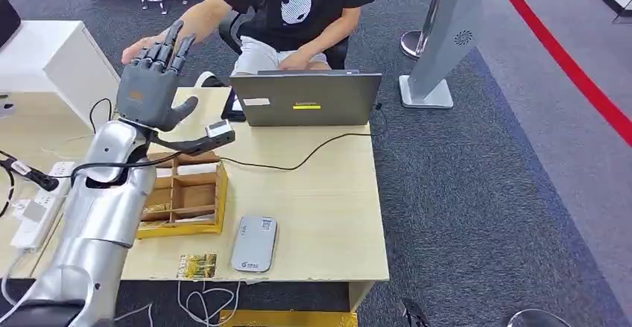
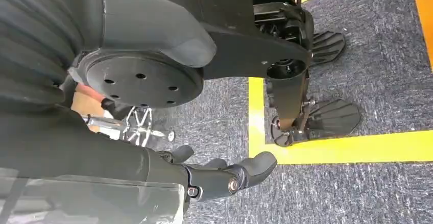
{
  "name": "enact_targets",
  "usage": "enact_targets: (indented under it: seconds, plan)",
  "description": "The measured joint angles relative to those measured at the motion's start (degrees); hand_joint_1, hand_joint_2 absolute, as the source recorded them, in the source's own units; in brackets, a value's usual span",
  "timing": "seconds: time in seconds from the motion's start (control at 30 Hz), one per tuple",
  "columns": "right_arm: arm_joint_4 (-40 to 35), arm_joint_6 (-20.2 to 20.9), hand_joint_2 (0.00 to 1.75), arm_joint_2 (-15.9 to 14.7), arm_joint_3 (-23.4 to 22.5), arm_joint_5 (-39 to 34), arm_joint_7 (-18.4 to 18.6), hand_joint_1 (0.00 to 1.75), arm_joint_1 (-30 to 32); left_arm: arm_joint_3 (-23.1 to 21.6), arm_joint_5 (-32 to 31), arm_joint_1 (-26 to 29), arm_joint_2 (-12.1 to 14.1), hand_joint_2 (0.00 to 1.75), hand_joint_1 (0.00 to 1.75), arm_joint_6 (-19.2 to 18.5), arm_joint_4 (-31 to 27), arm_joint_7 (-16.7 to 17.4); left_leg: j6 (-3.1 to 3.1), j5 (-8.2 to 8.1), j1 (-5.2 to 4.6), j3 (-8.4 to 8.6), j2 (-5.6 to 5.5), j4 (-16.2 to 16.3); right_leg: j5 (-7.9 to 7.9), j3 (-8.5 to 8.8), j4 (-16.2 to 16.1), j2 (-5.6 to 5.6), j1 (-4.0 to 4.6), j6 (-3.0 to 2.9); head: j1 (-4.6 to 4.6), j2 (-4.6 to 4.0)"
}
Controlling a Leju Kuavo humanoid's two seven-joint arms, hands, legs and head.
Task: Pass the card to the sensor for recognition and then transmit it.
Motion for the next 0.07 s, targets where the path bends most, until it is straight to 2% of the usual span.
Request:
enact_targets:
  seconds: [0.07]
  plan:
    - [-0.02, -0.11, 1.75, -0.02, -0.02, -0.02, -0.04, 0.00, 0.19, 0.50, 1.96, 1.52, -0.20, 1.75, 0.00, 0.33, -2.33, -1.41, 0.00, 0.00, 0.00, 0.00, -0.01, 0.00, 0.00, 0.00, 0.00, -0.01, 0.00, 0.00, 0.00, 0.00]
